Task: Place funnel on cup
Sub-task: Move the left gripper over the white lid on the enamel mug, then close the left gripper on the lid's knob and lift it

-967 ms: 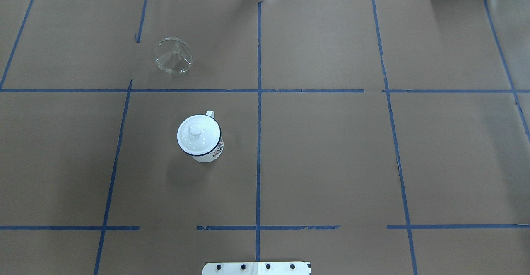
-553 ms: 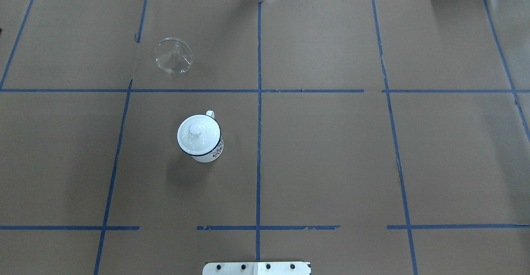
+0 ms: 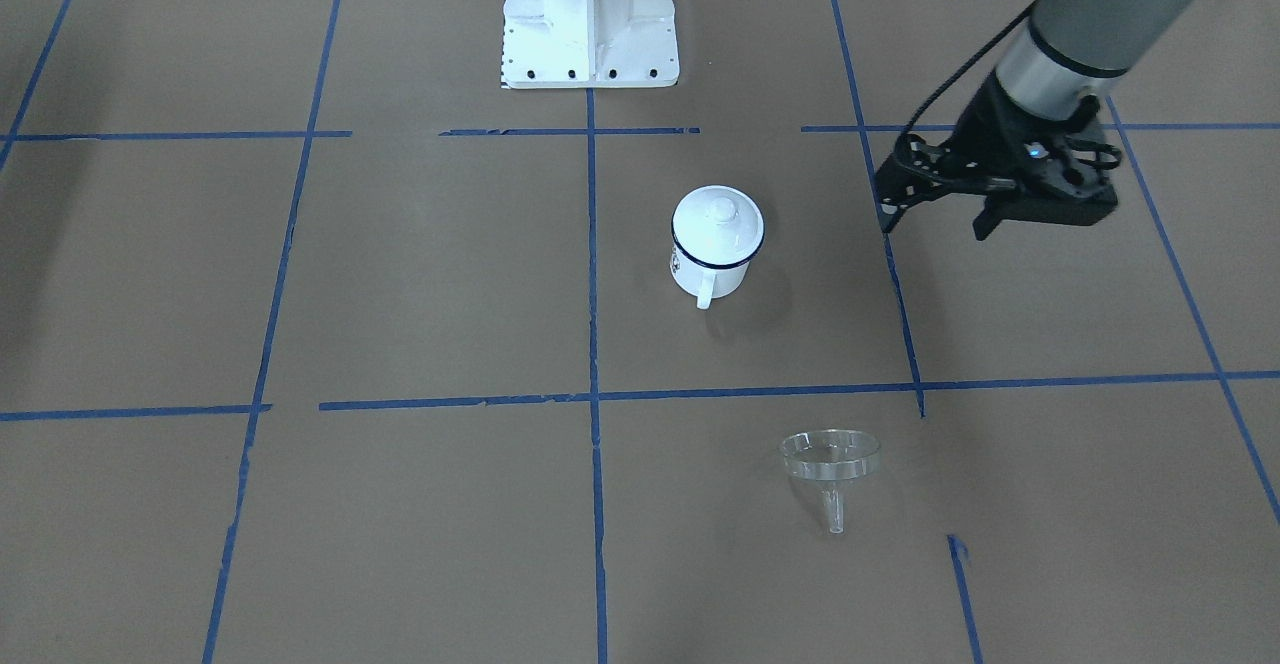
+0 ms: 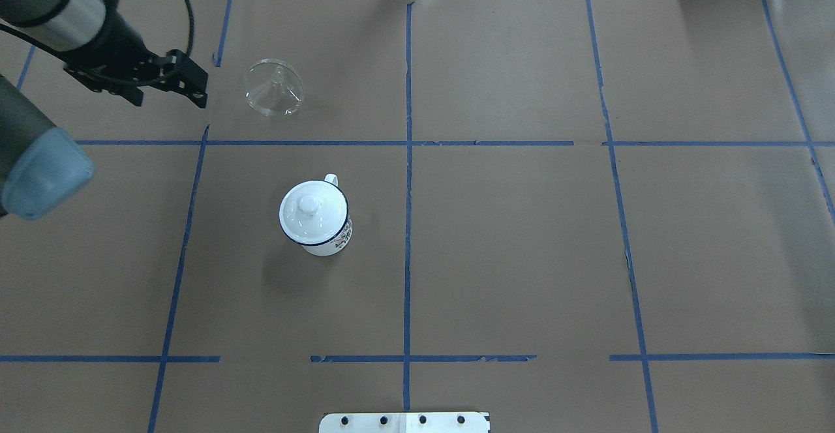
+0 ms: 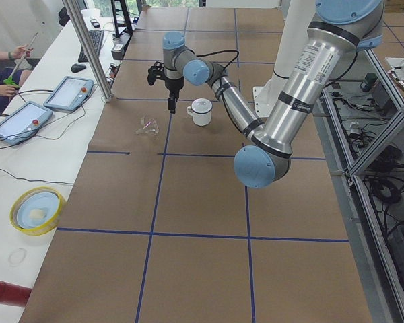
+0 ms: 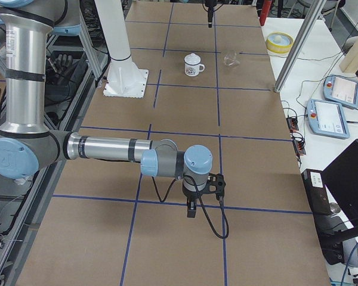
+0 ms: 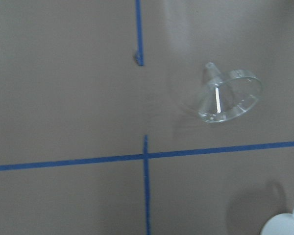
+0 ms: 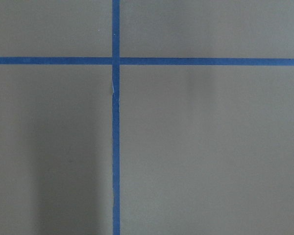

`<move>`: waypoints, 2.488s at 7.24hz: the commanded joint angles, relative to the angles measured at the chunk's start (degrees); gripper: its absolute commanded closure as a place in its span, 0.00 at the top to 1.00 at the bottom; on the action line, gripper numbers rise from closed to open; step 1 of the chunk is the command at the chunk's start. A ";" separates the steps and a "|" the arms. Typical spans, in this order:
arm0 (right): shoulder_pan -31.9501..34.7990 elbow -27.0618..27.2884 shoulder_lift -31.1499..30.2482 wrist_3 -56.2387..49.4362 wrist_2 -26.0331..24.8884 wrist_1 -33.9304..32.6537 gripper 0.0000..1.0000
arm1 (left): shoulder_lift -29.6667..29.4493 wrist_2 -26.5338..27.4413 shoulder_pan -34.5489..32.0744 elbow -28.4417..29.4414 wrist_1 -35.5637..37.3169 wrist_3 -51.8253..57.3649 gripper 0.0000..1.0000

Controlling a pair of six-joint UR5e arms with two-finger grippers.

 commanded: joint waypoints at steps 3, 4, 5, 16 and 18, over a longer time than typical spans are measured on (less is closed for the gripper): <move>0.00 0.00 0.00 0.00 0.00 0.00 1.00 | -6.57 6.87 13.59 2.46 -0.05 -18.51 1.00; 0.00 0.00 0.00 0.00 0.00 0.00 1.00 | -7.01 9.51 16.49 3.07 -0.05 -20.55 0.98; 0.00 0.00 0.00 0.00 0.00 0.00 1.00 | -7.45 9.54 17.05 4.56 -0.49 -20.66 0.89; 0.00 0.00 0.00 0.00 0.00 0.00 1.00 | -7.55 9.45 18.63 6.33 -1.37 -21.45 0.23; 0.00 0.00 0.00 0.00 0.00 0.00 1.00 | -7.63 9.45 18.55 5.46 -1.28 -21.45 0.00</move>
